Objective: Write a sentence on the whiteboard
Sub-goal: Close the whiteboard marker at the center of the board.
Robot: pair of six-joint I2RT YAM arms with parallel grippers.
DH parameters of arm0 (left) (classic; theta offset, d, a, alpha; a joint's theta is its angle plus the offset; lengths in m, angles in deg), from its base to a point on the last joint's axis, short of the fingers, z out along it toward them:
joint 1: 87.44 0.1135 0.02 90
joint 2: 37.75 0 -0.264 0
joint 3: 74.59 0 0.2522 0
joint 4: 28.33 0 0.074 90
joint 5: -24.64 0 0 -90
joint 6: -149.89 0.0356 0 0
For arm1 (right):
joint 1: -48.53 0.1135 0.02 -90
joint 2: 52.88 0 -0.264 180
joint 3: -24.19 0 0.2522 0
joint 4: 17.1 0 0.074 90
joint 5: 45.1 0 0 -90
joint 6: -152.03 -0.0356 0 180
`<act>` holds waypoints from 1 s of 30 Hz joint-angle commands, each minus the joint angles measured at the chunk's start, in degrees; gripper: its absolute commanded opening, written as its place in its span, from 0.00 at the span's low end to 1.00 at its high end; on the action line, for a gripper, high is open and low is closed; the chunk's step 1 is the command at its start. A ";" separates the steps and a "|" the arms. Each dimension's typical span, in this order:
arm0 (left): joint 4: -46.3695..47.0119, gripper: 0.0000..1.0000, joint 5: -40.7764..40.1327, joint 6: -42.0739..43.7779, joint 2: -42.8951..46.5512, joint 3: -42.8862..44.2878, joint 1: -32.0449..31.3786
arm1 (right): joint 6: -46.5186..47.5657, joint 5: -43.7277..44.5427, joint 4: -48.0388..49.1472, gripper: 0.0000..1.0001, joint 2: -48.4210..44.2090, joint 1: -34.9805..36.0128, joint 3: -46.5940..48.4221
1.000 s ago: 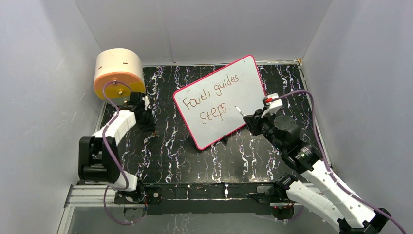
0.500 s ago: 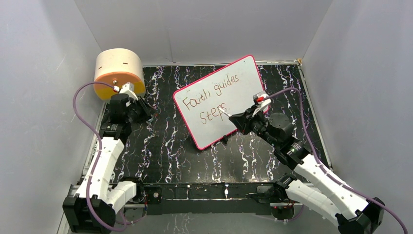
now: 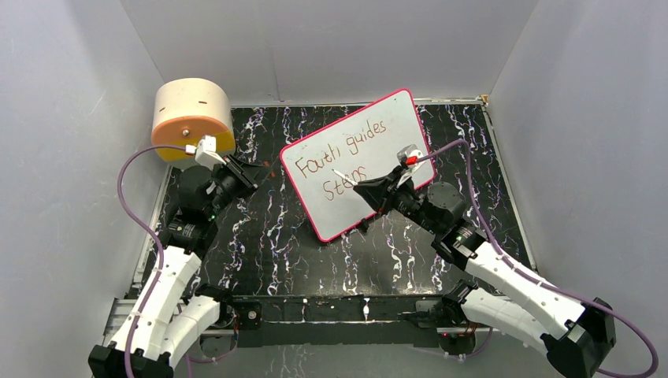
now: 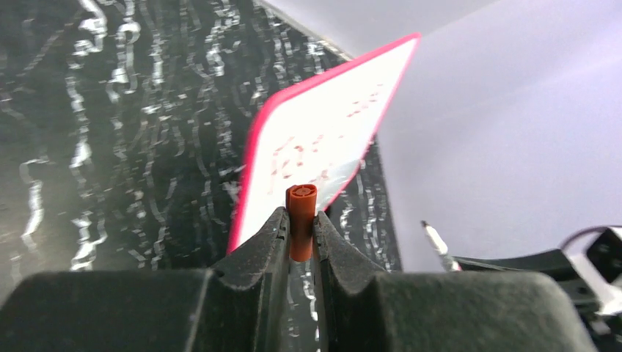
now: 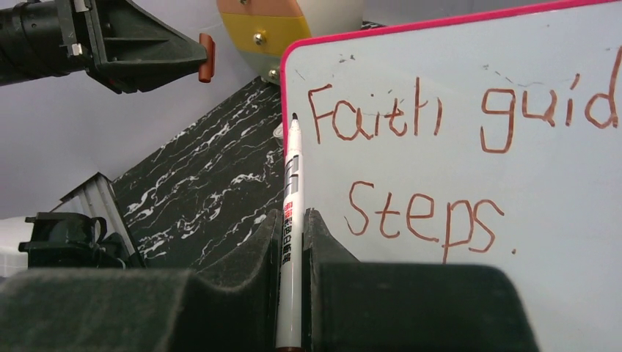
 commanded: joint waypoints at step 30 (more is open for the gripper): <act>34.75 0.00 -25.27 -22.15 -7.40 -6.05 -25.98 | 8.18 10.73 37.42 0.00 6.97 9.80 -8.57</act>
